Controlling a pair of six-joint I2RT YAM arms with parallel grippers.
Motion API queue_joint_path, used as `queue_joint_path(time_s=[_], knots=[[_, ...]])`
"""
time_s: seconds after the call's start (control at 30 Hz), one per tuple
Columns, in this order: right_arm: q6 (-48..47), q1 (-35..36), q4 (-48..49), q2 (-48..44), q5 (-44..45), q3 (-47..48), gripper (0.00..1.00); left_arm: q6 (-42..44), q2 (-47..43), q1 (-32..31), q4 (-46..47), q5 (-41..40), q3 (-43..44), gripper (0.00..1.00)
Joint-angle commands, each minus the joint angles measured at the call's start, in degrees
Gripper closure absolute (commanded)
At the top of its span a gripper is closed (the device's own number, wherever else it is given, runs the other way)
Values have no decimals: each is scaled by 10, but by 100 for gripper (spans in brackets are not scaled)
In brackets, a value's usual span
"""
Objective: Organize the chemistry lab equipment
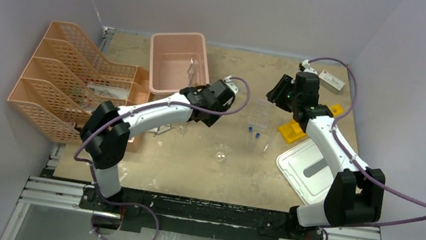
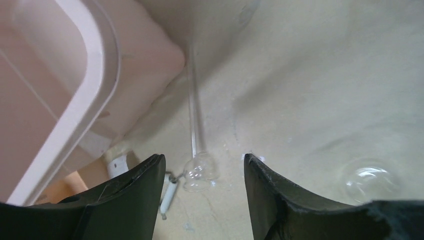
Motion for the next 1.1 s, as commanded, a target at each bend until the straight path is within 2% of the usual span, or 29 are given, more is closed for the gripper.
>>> queue_joint_path(time_s=[0.0, 0.13, 0.3, 0.63, 0.83, 0.93, 1.07], knots=[[15, -2, 8, -10, 5, -1, 50, -49, 30, -1, -6, -130, -19, 40], [18, -2, 9, 0, 6, 3, 49, -77, 59, -1, 18, -176, -38, 37], [17, -2, 7, 9, 6, 11, 49, -89, 94, 3, 45, -176, -44, 36], [13, -1, 8, 20, 6, 24, 51, -131, 126, 49, 72, -103, -47, 44], [1, -2, 3, 24, 7, 34, 52, -133, 109, 80, 83, 14, -74, 50], [1, -2, 3, 26, 10, 37, 52, -132, 105, 83, 81, 46, -82, 53], [-2, -2, 3, 30, 13, 42, 52, -124, 96, 83, 75, 90, -86, 63]])
